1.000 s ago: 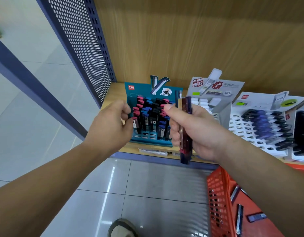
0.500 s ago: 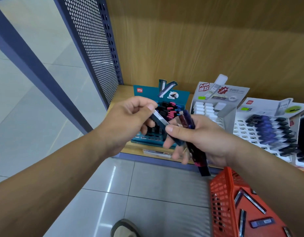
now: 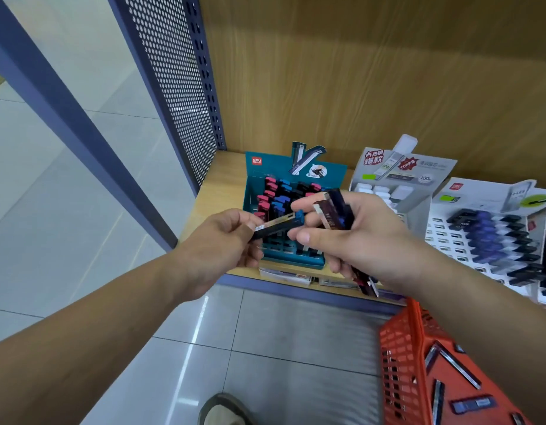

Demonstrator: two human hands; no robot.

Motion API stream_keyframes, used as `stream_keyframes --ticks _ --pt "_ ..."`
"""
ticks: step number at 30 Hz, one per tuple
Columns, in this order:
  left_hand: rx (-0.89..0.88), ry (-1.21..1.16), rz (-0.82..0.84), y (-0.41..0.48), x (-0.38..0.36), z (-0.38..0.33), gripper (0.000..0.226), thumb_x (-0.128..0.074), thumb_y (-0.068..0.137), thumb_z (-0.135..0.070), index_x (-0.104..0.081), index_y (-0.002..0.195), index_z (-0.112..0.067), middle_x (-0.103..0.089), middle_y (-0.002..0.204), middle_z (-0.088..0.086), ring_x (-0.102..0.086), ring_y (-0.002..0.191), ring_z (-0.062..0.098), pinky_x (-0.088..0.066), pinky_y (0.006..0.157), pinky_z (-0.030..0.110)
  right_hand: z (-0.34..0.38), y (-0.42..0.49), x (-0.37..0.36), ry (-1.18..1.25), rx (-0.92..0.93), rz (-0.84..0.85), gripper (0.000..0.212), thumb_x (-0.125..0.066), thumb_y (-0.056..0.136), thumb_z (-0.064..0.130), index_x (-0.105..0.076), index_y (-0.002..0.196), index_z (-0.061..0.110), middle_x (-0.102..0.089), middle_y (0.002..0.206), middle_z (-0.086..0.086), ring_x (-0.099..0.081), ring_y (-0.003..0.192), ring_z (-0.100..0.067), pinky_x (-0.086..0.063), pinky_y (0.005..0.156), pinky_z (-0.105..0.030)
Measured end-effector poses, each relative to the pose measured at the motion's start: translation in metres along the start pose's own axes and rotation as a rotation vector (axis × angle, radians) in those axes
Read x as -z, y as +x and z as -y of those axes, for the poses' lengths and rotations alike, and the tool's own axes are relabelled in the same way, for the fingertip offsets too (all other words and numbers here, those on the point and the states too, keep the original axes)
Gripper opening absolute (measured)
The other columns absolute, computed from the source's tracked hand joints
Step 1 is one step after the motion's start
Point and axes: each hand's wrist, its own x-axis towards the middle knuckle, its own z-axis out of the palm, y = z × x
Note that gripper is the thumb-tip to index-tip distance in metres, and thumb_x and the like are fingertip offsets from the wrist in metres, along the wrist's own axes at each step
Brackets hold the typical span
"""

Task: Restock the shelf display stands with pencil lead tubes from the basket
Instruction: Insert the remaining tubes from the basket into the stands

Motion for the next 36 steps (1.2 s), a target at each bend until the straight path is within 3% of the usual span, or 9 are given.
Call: stream_keyframes --ticks 4,7,9,13,17,23,30,36 --pt "0.086 0.028 0.064 0.000 0.000 0.004 0.022 -0.043 0.111 -0.019 -0.062 0.109 -0.008 -0.068 0.083 0.014 -0.064 0.071 0.024 -0.058 0.066 0.032 0.001 0.015 -0.007 -0.204 0.158 -0.098 0.010 -0.082 0.088 0.018 -0.073 0.092 0.015 -0.064 0.067 0.000 -0.054 0.051 -0.006 -0.046 0.051 -0.026" --pt "0.160 0.076 0.022 0.001 0.003 0.007 0.016 -0.047 0.108 -0.015 -0.062 0.112 -0.011 -0.075 0.087 0.015 -0.070 0.070 0.024 -0.061 0.064 0.032 0.002 0.034 -0.004 -0.369 0.206 -0.186 0.024 -0.083 0.087 0.028 -0.069 0.085 0.009 -0.067 0.077 -0.012 -0.061 0.067 -0.026 -0.052 0.065 -0.039" --pt "0.149 0.192 -0.019 0.003 0.006 0.011 0.014 -0.051 0.105 -0.013 -0.064 0.109 -0.012 -0.075 0.091 0.013 -0.070 0.070 0.020 -0.061 0.061 0.029 0.005 0.045 0.000 -0.458 0.161 -0.179 0.020 -0.079 0.091 0.029 -0.069 0.086 0.012 -0.068 0.081 -0.010 -0.064 0.075 -0.028 -0.053 0.069 -0.038" --pt "0.118 0.300 -0.015 0.005 0.008 0.015 0.016 -0.052 0.101 -0.008 -0.067 0.103 -0.014 -0.073 0.100 0.013 -0.069 0.072 0.016 -0.059 0.058 0.023 0.005 0.063 0.000 -0.695 0.121 -0.114 0.021 -0.073 0.095 0.029 -0.062 0.078 0.022 -0.062 0.072 0.001 -0.059 0.068 -0.019 -0.046 0.060 -0.030" --pt "0.098 0.347 -0.012 0.009 0.008 0.018 0.018 -0.052 0.101 -0.009 -0.067 0.101 -0.018 -0.071 0.104 0.010 -0.070 0.075 0.014 -0.058 0.057 0.021 -0.003 0.076 -0.007 -0.799 0.120 -0.083 0.026 -0.071 0.095 0.032 -0.057 0.073 0.027 -0.059 0.071 0.002 -0.057 0.066 -0.017 -0.046 0.059 -0.031" --pt "0.074 0.360 0.002 0.008 0.009 0.018 0.014 -0.057 0.101 -0.009 -0.067 0.102 -0.018 -0.069 0.103 0.009 -0.071 0.079 0.018 -0.060 0.063 0.027 -0.019 0.080 -0.018 -0.840 0.149 -0.120 0.022 -0.071 0.095 0.034 -0.058 0.078 0.027 -0.058 0.069 0.007 -0.060 0.070 -0.021 -0.054 0.065 -0.035" --pt "0.055 0.344 0.004 0.007 0.006 0.016 0.012 -0.060 0.101 -0.012 -0.066 0.111 -0.015 -0.071 0.103 0.010 -0.070 0.078 0.016 -0.059 0.061 0.025 -0.016 0.072 -0.017 -0.916 0.158 -0.079 0.015 -0.070 0.095 0.034 -0.063 0.083 0.027 -0.058 0.070 0.009 -0.061 0.071 -0.022 -0.053 0.062 -0.033" --pt "0.048 0.340 0.017 0.007 0.003 0.016 0.014 -0.061 0.101 -0.015 -0.065 0.115 -0.017 -0.069 0.098 0.002 -0.070 0.080 0.015 -0.059 0.062 0.024 -0.014 0.068 -0.020 -0.995 0.172 -0.067 0.022 -0.069 0.094 0.035 -0.053 0.078 0.033 -0.057 0.073 0.009 -0.060 0.077 -0.024 -0.049 0.062 -0.033"
